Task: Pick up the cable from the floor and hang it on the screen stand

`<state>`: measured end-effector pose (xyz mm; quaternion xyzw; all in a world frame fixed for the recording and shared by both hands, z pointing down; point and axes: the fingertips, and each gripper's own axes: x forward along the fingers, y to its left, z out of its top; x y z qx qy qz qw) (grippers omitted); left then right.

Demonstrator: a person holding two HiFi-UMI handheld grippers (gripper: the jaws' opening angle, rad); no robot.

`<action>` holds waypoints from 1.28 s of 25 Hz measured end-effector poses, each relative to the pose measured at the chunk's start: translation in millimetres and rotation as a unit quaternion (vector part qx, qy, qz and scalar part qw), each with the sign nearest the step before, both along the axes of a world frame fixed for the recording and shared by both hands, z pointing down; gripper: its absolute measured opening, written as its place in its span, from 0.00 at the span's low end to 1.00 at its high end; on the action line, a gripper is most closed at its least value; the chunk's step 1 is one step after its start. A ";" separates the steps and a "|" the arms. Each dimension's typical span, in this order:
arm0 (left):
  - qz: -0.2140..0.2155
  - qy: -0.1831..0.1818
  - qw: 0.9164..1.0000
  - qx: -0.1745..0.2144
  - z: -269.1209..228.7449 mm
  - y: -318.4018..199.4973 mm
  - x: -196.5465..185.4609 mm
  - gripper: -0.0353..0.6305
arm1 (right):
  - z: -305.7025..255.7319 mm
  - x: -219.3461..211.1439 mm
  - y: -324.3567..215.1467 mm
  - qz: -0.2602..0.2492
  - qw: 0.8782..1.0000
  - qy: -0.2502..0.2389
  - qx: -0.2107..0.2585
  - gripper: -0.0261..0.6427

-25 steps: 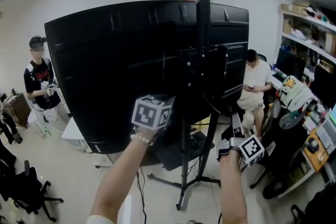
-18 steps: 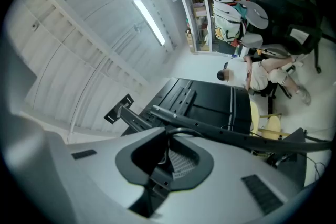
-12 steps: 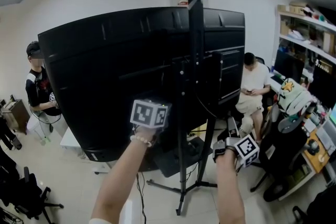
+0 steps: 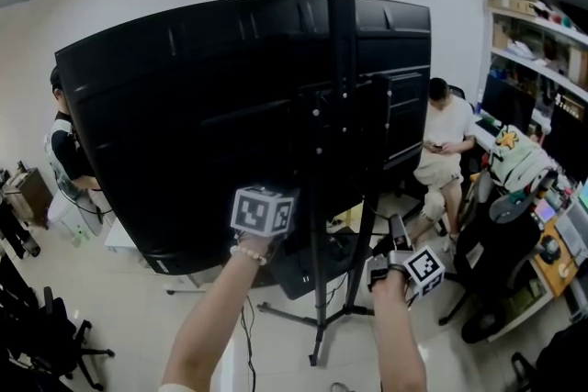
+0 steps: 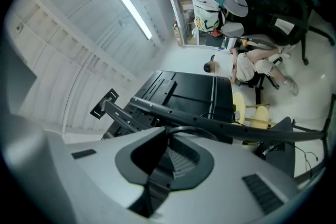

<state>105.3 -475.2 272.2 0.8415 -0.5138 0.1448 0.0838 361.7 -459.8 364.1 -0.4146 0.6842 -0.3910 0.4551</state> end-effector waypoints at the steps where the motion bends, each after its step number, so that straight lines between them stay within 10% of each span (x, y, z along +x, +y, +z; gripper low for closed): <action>1: -0.003 0.001 1.000 0.007 -0.8 -1.1 -1.5 0.09 | 1.7 -1.2 -0.7 -0.003 1.000 -0.004 0.003 0.10; 8: -0.022 0.031 0.999 0.029 11.3 12.8 -14.3 0.24 | 30.6 -12.2 -5.3 -0.057 0.997 -0.053 0.010 0.39; 16: -0.038 0.095 0.995 0.017 64.9 68.5 -41.6 0.23 | 82.2 -60.1 18.6 -0.135 0.990 -0.045 -0.021 0.41; 23: -0.063 0.105 0.993 0.005 156.3 158.4 -67.3 0.06 | 138.0 -116.6 93.1 -0.199 0.952 0.219 -0.077 0.04; 32: -0.078 0.120 0.988 -0.063 271.3 278.2 -100.4 0.06 | 204.5 -153.2 224.6 -0.197 0.868 0.443 -0.106 0.04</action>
